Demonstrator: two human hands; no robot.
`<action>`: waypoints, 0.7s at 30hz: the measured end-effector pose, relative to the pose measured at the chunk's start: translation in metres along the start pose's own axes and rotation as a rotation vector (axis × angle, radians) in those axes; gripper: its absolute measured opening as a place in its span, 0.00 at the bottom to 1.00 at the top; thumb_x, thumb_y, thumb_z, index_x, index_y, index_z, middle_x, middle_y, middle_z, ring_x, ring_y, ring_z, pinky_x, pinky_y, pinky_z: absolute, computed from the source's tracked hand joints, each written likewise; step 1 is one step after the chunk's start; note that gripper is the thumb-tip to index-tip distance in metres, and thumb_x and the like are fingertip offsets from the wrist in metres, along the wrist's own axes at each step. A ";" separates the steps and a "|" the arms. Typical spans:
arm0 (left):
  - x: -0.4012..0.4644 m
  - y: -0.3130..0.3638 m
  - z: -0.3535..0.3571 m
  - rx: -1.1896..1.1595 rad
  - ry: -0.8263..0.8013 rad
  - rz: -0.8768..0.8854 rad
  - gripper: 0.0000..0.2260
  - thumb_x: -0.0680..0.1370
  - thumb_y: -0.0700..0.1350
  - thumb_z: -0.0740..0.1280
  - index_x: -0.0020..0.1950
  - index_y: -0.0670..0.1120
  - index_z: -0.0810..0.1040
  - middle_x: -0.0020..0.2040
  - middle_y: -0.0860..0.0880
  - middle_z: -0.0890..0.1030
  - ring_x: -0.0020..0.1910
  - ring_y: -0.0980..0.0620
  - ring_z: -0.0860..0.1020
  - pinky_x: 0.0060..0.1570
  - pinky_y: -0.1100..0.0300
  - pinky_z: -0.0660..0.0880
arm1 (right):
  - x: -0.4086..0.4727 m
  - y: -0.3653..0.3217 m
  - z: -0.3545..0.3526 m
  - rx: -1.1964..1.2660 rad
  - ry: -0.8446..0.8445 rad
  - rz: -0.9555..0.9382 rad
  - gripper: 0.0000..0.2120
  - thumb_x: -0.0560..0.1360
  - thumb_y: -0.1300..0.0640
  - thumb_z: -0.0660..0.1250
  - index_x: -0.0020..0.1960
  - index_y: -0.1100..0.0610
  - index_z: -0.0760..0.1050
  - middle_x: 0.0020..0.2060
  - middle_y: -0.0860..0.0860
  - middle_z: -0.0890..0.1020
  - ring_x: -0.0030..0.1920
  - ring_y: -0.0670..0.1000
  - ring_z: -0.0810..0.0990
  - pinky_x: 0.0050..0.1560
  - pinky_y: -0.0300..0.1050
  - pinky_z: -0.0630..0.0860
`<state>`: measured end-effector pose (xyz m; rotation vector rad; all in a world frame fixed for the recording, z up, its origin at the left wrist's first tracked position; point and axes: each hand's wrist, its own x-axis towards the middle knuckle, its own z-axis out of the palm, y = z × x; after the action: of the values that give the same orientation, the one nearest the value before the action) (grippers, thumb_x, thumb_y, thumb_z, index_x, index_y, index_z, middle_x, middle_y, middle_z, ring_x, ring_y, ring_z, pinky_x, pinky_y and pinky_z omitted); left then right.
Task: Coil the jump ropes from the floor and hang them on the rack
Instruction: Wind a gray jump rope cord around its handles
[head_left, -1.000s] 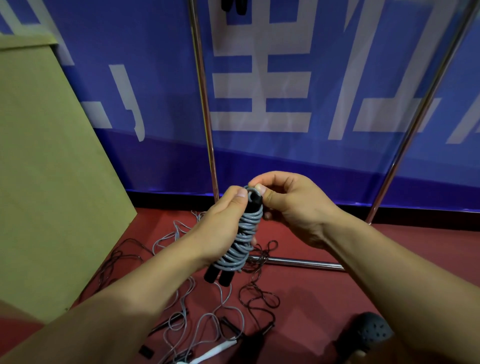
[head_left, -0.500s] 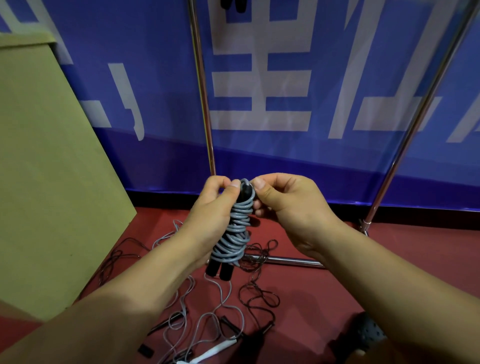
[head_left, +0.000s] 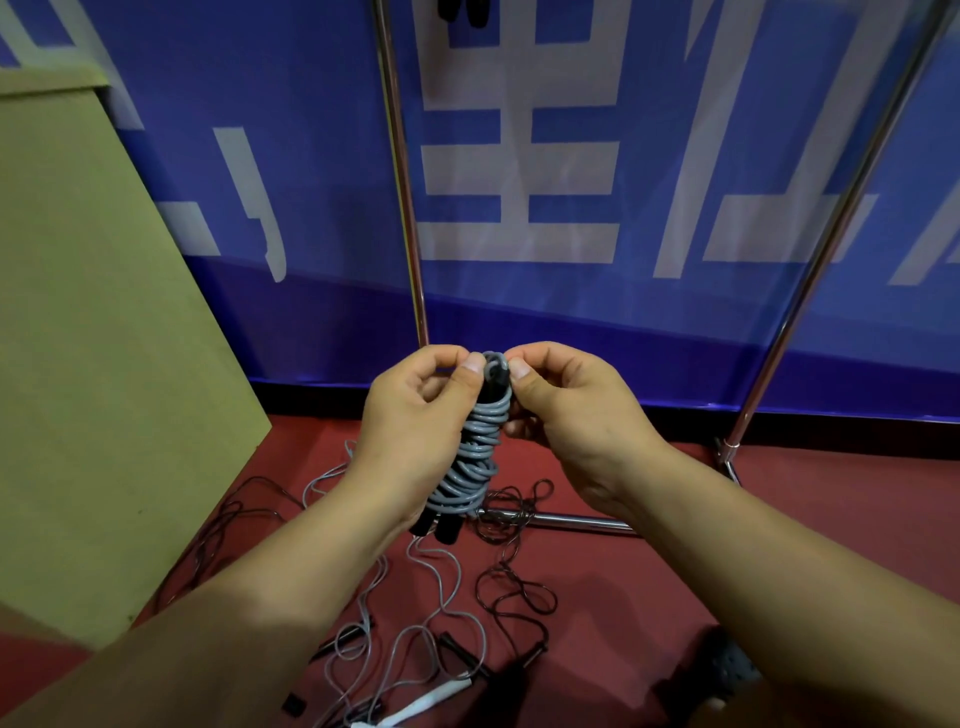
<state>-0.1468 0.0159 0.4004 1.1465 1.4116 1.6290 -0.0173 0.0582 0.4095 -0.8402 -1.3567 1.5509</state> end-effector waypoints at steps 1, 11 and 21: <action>0.000 0.000 0.001 0.000 0.007 0.006 0.05 0.80 0.45 0.68 0.46 0.47 0.81 0.42 0.40 0.85 0.40 0.46 0.82 0.50 0.39 0.79 | 0.000 0.000 0.000 0.008 0.000 -0.004 0.06 0.81 0.62 0.63 0.48 0.61 0.78 0.37 0.52 0.82 0.33 0.45 0.78 0.35 0.38 0.77; 0.005 0.000 0.011 -0.081 0.054 -0.037 0.07 0.82 0.43 0.65 0.48 0.46 0.82 0.43 0.48 0.87 0.46 0.51 0.85 0.50 0.55 0.80 | 0.003 0.006 0.005 -0.023 0.040 -0.051 0.06 0.82 0.58 0.62 0.55 0.57 0.76 0.48 0.57 0.82 0.45 0.50 0.80 0.46 0.46 0.79; 0.009 0.003 0.013 -0.178 -0.074 -0.194 0.07 0.80 0.43 0.66 0.54 0.41 0.79 0.48 0.42 0.85 0.48 0.47 0.84 0.54 0.51 0.80 | 0.012 0.012 0.000 -0.077 0.095 0.122 0.19 0.80 0.43 0.62 0.56 0.58 0.77 0.42 0.51 0.84 0.42 0.47 0.82 0.43 0.44 0.77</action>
<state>-0.1379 0.0282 0.4055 0.9284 1.2616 1.5252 -0.0241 0.0693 0.3984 -1.0483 -1.3237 1.5382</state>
